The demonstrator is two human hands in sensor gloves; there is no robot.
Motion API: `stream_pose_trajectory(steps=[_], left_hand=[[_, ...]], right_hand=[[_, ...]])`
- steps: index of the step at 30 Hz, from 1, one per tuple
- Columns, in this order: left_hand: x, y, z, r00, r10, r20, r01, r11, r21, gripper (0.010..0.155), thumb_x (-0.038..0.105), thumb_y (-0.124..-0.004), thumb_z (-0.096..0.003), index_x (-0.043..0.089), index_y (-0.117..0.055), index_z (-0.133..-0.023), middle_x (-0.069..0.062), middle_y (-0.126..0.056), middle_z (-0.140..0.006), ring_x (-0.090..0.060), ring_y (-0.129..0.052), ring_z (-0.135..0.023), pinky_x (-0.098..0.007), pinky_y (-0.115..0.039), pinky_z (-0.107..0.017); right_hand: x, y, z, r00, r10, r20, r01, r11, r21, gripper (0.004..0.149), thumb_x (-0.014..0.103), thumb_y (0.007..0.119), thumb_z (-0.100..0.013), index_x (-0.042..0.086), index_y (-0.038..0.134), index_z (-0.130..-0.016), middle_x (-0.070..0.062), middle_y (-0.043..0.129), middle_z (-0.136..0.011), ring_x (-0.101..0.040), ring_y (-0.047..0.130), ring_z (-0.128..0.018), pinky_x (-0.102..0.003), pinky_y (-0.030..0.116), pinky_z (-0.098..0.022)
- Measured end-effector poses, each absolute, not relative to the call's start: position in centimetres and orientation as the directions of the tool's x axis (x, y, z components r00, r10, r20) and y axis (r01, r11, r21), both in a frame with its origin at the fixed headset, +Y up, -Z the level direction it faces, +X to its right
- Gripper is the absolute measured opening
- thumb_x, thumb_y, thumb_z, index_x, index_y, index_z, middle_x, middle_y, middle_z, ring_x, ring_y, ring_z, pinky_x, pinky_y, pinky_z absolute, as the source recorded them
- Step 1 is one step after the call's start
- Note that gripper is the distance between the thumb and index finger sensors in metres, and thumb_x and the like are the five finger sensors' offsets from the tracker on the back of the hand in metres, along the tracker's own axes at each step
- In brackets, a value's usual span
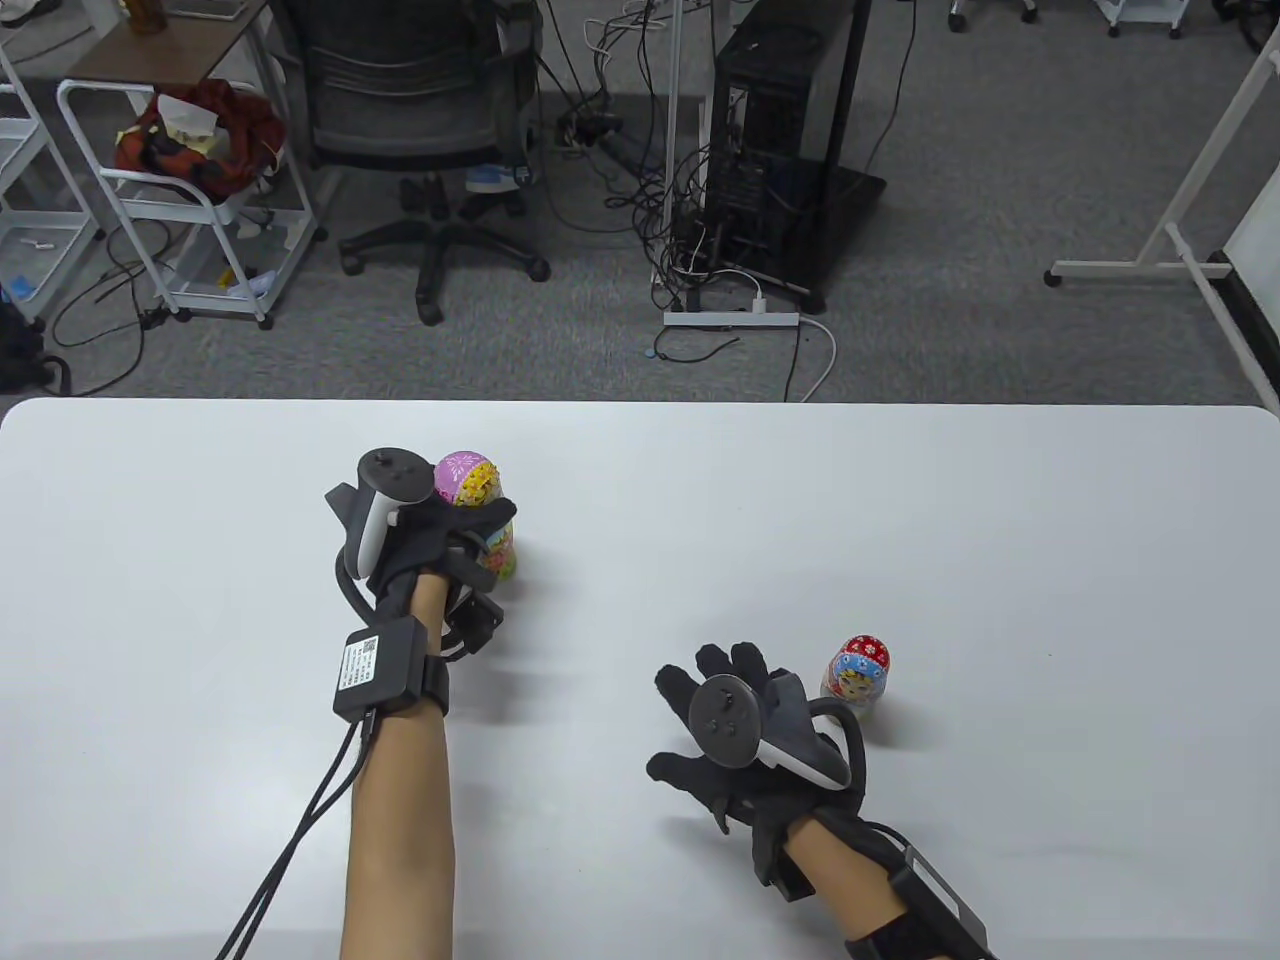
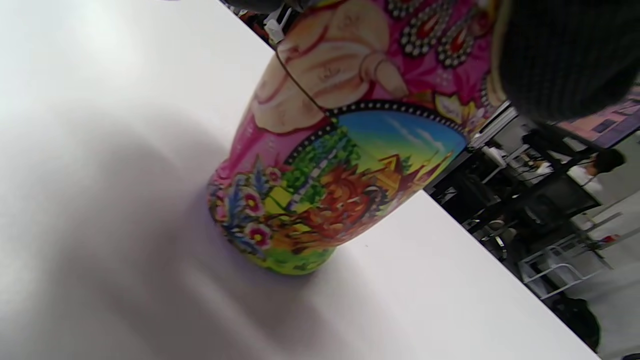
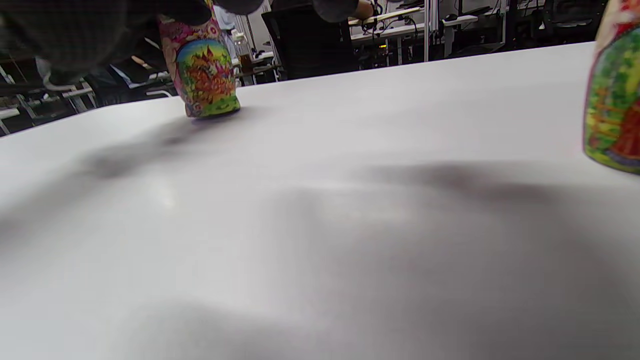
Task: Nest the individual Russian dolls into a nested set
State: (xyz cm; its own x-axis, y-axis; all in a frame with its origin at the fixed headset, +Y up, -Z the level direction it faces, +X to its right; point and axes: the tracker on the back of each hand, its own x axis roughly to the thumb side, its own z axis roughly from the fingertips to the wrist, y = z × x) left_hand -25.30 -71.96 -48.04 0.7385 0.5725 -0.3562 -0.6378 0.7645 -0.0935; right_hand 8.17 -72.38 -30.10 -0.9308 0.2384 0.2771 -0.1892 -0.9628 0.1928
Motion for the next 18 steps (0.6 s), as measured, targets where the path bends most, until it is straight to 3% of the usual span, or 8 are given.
stream_pose_trajectory(steps=[3, 5, 8, 14, 18], left_hand=[[-24.8, -70.6, -45.3, 0.744, 0.622, -0.245, -0.641, 0.767, 0.0, 0.107, 0.073, -0.086, -0.0346, 0.025, -0.023, -0.106, -0.014, -0.037, -0.118, -0.044, -0.041, -0.111, -0.069, -0.041, -0.075], [-24.0, -69.6, -43.0, 0.755, 0.64, -0.144, -0.646, 0.763, 0.006, 0.107, 0.072, -0.087, -0.0338, 0.024, -0.026, -0.106, -0.01, -0.052, -0.114, -0.039, -0.059, -0.109, -0.067, -0.051, -0.075], [-22.2, -68.1, -38.7, 0.833, 0.553, 0.018, -0.554, 0.831, 0.057, 0.106, 0.077, -0.086, -0.0322, 0.022, -0.033, -0.107, -0.007, -0.063, -0.11, -0.03, -0.077, -0.1, -0.06, -0.064, -0.072], [-17.7, -65.9, -30.7, 0.91, 0.342, 0.234, -0.358, 0.933, 0.027, 0.106, 0.076, -0.088, -0.0317, 0.023, -0.039, -0.109, -0.007, -0.068, -0.109, -0.03, -0.08, -0.098, -0.059, -0.066, -0.071], [-14.2, -65.9, -27.3, 0.921, 0.173, 0.35, -0.221, 0.97, 0.102, 0.105, 0.076, -0.088, -0.0308, 0.024, -0.041, -0.109, -0.006, -0.068, -0.108, -0.029, -0.081, -0.098, -0.059, -0.067, -0.071]], right_hand=[[8.4, -71.9, -29.9, -0.902, 0.318, 0.291, -0.285, -0.947, 0.152, 0.08, 0.067, 0.071, -0.044, 0.039, 0.031, -0.107, -0.008, 0.027, -0.118, -0.043, 0.027, -0.11, -0.066, 0.036, -0.075], [8.4, -71.7, -29.7, -0.865, 0.396, 0.31, -0.372, -0.918, 0.134, 0.079, 0.066, 0.071, -0.044, 0.039, 0.029, -0.106, -0.007, 0.024, -0.118, -0.042, 0.027, -0.11, -0.066, 0.036, -0.076], [8.2, -71.7, -29.2, -0.763, 0.548, 0.342, -0.523, -0.835, 0.171, 0.08, 0.065, 0.069, -0.045, 0.039, 0.023, -0.105, -0.008, 0.013, -0.116, -0.041, 0.023, -0.109, -0.066, 0.032, -0.075], [7.7, -70.4, -28.2, -0.538, 0.721, 0.437, -0.723, -0.661, 0.201, 0.082, 0.062, 0.07, -0.045, 0.046, 0.011, -0.099, -0.008, 0.006, -0.114, -0.042, 0.026, -0.109, -0.065, 0.035, -0.076], [7.7, -70.0, -27.8, -0.401, 0.794, 0.458, -0.797, -0.548, 0.253, 0.081, 0.06, 0.071, -0.046, 0.053, 0.006, -0.094, -0.01, 0.004, -0.113, -0.046, 0.038, -0.107, -0.064, 0.043, -0.075]])
